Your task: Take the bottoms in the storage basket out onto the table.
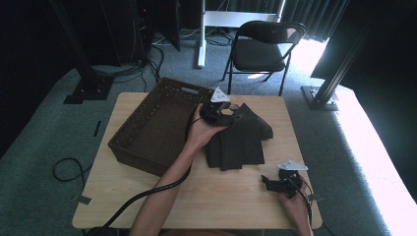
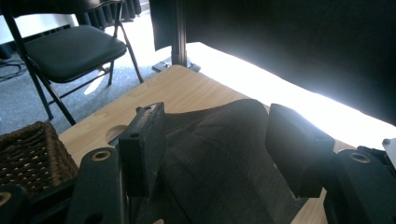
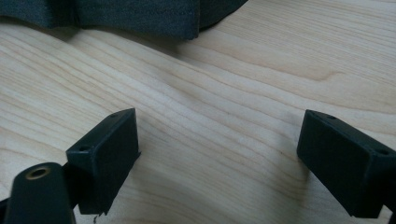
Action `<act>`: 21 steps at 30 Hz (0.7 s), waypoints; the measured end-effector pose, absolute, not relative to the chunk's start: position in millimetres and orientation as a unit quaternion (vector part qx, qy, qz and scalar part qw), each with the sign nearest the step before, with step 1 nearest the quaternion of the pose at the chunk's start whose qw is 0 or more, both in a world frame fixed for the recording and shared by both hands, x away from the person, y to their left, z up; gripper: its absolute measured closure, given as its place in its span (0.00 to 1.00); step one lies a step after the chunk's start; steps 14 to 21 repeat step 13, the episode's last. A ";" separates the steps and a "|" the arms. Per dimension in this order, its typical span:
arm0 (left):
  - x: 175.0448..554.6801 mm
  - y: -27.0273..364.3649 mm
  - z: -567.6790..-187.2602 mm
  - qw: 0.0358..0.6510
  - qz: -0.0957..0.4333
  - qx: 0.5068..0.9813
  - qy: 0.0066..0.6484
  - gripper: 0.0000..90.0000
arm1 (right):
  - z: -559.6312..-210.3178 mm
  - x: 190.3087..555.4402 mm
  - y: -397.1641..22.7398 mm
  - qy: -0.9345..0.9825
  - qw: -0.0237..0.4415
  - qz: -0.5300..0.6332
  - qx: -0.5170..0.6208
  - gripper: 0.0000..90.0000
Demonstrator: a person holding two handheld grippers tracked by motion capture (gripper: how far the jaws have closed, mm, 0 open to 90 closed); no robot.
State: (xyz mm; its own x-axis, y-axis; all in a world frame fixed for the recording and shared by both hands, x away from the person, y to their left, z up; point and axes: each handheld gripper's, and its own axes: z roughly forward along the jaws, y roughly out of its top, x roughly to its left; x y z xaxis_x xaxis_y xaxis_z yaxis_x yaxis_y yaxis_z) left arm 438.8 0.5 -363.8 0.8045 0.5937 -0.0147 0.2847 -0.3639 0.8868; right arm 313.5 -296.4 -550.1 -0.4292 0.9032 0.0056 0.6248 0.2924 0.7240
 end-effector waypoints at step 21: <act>424.2 30.5 -365.7 0.498 0.171 0.805 0.272 0.40 | -550.1 313.5 -296.3 0.776 0.208 0.334 0.492 0.14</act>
